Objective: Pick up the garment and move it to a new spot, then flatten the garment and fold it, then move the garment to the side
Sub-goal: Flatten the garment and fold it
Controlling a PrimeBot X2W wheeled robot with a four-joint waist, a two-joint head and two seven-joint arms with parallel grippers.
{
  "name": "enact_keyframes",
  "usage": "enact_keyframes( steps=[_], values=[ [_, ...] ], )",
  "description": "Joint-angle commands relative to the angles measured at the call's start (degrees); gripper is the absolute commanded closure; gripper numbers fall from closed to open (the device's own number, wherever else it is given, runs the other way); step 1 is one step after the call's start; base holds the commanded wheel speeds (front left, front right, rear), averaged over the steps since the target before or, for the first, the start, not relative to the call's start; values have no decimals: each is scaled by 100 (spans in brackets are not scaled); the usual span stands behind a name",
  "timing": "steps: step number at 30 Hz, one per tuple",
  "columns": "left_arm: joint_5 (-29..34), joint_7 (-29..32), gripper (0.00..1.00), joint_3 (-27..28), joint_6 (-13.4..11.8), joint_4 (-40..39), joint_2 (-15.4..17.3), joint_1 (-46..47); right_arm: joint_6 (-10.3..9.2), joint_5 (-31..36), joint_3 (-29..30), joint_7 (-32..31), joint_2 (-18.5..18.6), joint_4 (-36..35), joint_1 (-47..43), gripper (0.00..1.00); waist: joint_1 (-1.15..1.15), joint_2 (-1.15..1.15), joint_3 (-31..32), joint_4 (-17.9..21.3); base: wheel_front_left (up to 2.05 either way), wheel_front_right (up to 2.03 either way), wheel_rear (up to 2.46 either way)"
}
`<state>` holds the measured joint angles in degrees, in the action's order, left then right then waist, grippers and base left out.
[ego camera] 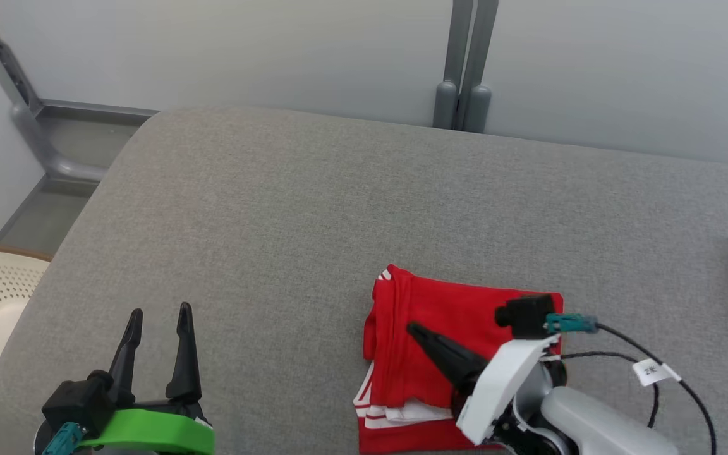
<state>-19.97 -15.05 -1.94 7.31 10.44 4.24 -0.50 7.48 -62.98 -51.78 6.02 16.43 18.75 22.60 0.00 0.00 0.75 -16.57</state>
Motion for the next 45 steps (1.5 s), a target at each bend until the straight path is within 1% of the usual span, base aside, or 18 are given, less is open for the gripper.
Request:
enact_keyframes(
  steps=[1, 3, 4, 5, 6, 9, 11, 14, 20, 28, 31, 34, 40, 45],
  values=[
    [82, -14, 0, 30, 21, -35, -9, -16, 3, 55, 61, 159, 151, -66, 74, 100, 0, 0, 46, 175, 0, 0, 0],
    [96, -15, 0, 55, 22, -64, -15, -51, 3, 168, 183, 414, 368, -119, 115, 100, 0, 0, 72, 297, 0, 0, 0],
    [102, -15, 0, 57, 22, -84, -17, -63, 3, 208, 270, 525, 450, -162, 124, 73, 0, 0, 83, 362, 0, 0, 0],
    [105, -15, 0, 73, 23, -107, -17, -73, 3, 257, 343, 599, 522, -198, 137, 55, 0, 0, 86, 426, 0, 0, 0],
    [103, -14, 0, 88, 22, -134, -19, -80, 3, 333, 449, 670, 620, -214, 146, 0, 0, 0, 88, 504, 0, 0, 0],
    [114, -14, 0, 128, 22, -213, -23, -94, 3, 678, 775, 809, 817, -249, 185, 0, 0, 0, 96, 720, 0, 0, 0],
    [135, -14, 0, 176, 20, -270, -26, -102, 4, 902, 1091, 879, 831, -329, 171, 0, 0, 0, 93, 881, 0, 0, 0],
    [174, -15, 0, 235, 17, -345, -27, -108, 3, 1412, 1664, 914, 871, -403, 18, 0, 0, 0, 91, 1110, 0, 0, 0],
    [241, -14, 0, 320, 20, -435, -45, -96, 3, 2413, 2726, 914, 639, -629, -489, 0, 0, 0, 118, 1452, 0, 0, 0],
    [302, -14, 0, 367, 21, -490, -69, -208, 3, 3351, 3817, 916, 179, -850, -1362, 0, 0, 0, 157, 1684, 0, 0, 0],
    [355, -15, 0, 350, 22, -468, -70, -280, 3, 3639, 4031, 916, 67, -928, -1601, 0, 0, 0, 136, 1717, 0, 0, 0],
    [415, -15, 0, 354, 22, -416, -61, -308, 3, 3827, 4115, 916, -10, -919, -1731, 0, 0, 0, 100, 1756, 0, 0, 0],
    [464, -14, 0, 283, 24, -354, -69, -291, 3, 3972, 4201, 917, -106, -851, -1766, 0, 0, 0, 55, 1744, 0, 0, 0],
    [473, -15, 0, 252, 24, -334, -43, -228, 3, 3973, 4156, 917, -118, -787, -1733, 0, 0, 0, 40, 1715, 0, 0, 0]
  ],
)
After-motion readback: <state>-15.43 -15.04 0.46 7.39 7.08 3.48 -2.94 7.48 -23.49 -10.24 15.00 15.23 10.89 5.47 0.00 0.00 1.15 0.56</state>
